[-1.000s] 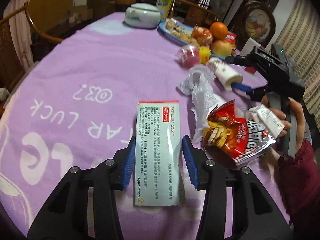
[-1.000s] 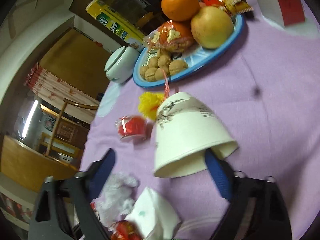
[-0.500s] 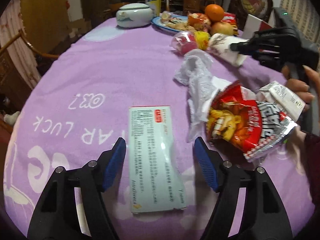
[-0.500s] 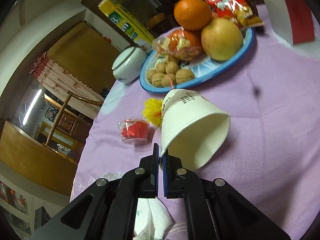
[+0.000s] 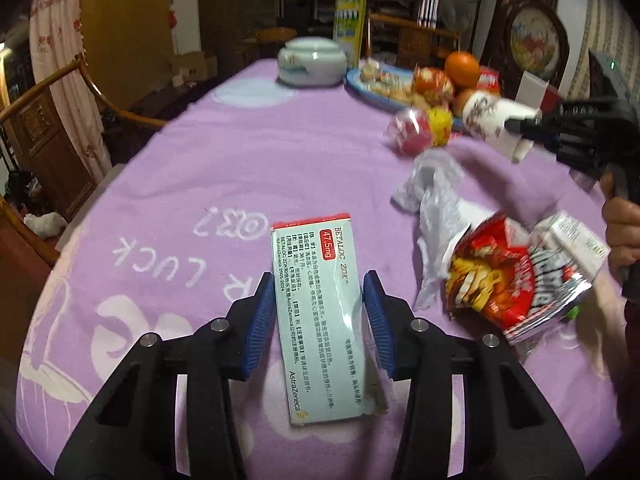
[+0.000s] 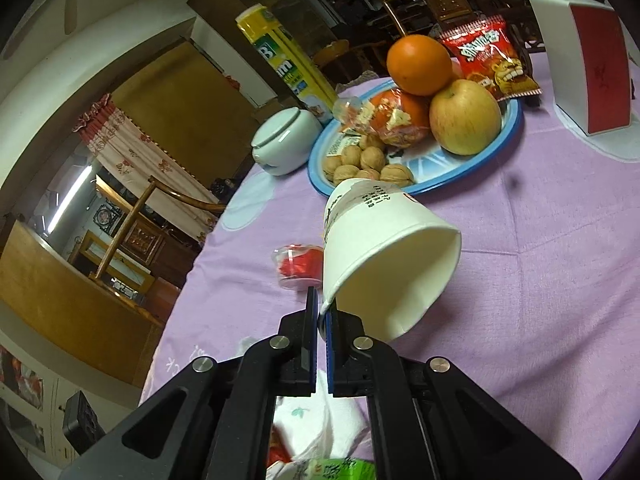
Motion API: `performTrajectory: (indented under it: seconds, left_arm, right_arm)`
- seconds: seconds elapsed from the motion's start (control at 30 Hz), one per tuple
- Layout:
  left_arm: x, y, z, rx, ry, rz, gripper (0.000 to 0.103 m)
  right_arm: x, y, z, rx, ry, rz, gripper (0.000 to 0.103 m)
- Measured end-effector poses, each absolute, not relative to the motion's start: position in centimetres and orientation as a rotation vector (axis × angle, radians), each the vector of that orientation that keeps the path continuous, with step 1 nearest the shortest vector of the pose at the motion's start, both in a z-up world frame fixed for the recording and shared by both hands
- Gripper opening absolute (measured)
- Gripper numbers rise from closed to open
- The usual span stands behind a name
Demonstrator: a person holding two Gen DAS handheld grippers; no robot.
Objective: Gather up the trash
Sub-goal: 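Carry the medicine box and paper cup toward the red wastebasket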
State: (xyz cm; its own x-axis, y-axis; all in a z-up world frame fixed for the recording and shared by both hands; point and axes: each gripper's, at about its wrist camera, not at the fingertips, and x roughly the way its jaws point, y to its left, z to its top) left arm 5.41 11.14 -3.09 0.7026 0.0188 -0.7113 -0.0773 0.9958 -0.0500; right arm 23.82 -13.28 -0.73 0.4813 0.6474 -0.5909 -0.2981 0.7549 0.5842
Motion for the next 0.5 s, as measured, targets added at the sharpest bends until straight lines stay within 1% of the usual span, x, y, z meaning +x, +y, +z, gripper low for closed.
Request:
performTrajectory:
  seconds: [0.23, 0.37, 0.5]
  left_arm:
    - [0.9, 14.2, 0.7, -0.195, 0.698, 0.099, 0.045]
    - [-3.8, 16.8, 3.3, -0.262, 0.64, 0.163, 0.045]
    - [-7.0, 18.4, 4.4, -0.298, 0.608, 0.236, 0.045]
  right_arm:
    - [19.9, -12.2, 1.9, 0.418, 0.86, 0.706, 0.004]
    - [16.7, -9.9, 3.9, 0.381, 0.839, 0.809, 0.004]
    - [13.5, -7.4, 5.1, 0.325, 0.828, 0.916, 0.004]
